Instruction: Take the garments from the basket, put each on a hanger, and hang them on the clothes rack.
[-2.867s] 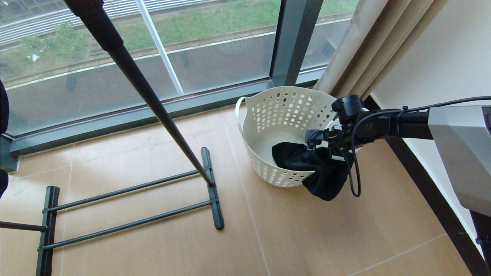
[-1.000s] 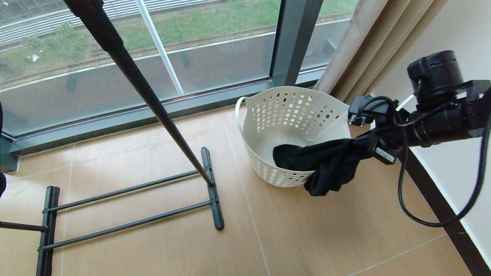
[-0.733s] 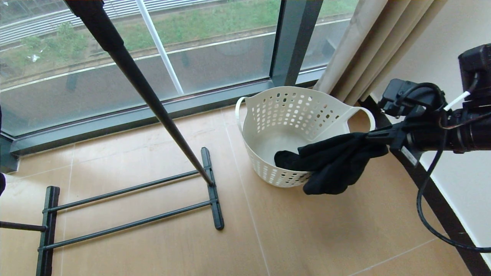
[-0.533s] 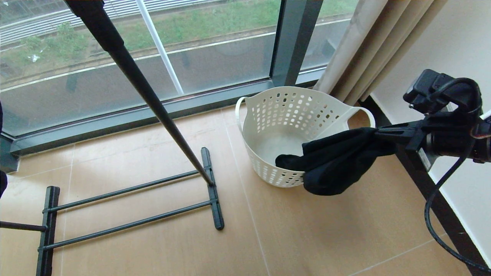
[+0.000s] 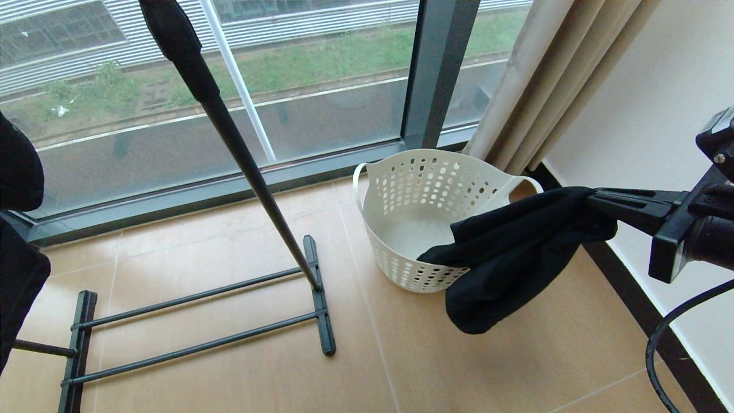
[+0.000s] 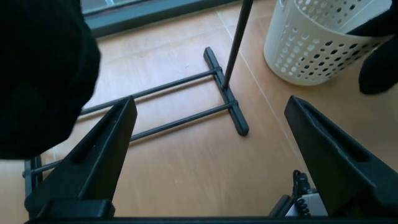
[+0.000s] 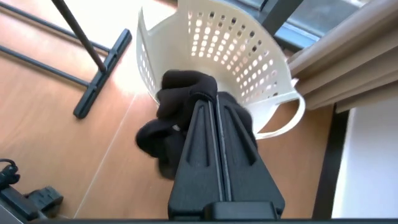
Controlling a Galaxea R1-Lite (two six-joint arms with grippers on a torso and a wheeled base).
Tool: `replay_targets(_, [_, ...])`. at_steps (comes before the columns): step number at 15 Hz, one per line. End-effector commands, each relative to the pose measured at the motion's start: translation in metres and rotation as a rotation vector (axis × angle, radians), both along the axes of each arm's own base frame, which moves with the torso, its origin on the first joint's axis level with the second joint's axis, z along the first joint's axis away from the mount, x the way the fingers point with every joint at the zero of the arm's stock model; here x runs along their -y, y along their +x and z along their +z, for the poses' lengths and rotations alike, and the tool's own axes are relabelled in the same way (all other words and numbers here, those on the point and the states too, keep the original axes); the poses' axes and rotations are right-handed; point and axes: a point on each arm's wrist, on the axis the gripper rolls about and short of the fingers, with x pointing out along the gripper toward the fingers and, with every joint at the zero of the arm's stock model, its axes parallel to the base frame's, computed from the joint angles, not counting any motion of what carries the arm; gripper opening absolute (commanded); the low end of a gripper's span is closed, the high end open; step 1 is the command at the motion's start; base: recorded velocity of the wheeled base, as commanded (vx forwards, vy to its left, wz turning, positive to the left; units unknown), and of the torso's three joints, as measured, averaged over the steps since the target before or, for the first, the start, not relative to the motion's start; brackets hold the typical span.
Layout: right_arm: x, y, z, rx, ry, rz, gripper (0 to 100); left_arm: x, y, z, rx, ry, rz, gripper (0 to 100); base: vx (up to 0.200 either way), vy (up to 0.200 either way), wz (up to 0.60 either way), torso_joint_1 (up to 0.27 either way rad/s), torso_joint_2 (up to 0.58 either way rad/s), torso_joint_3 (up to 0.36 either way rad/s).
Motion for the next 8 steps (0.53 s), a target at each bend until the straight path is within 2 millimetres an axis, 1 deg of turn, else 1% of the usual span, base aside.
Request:
replay_targets(1, [0.0003,-0.0021,0.0004,0.005,0.001,0.002,0,0.0,0.0,0.0,0.001,0.0,0.0,100,0.0,0.0,0.0,0.002,0.0,0.203])
replay_targets(8, [0.0002,-0.0006,-0.0023,-0.005,-0.003,-0.001,0,0.0,0.0,0.0,0.001,0.0,0.0,100,0.0,0.0,0.0,0.0,0.0,0.207])
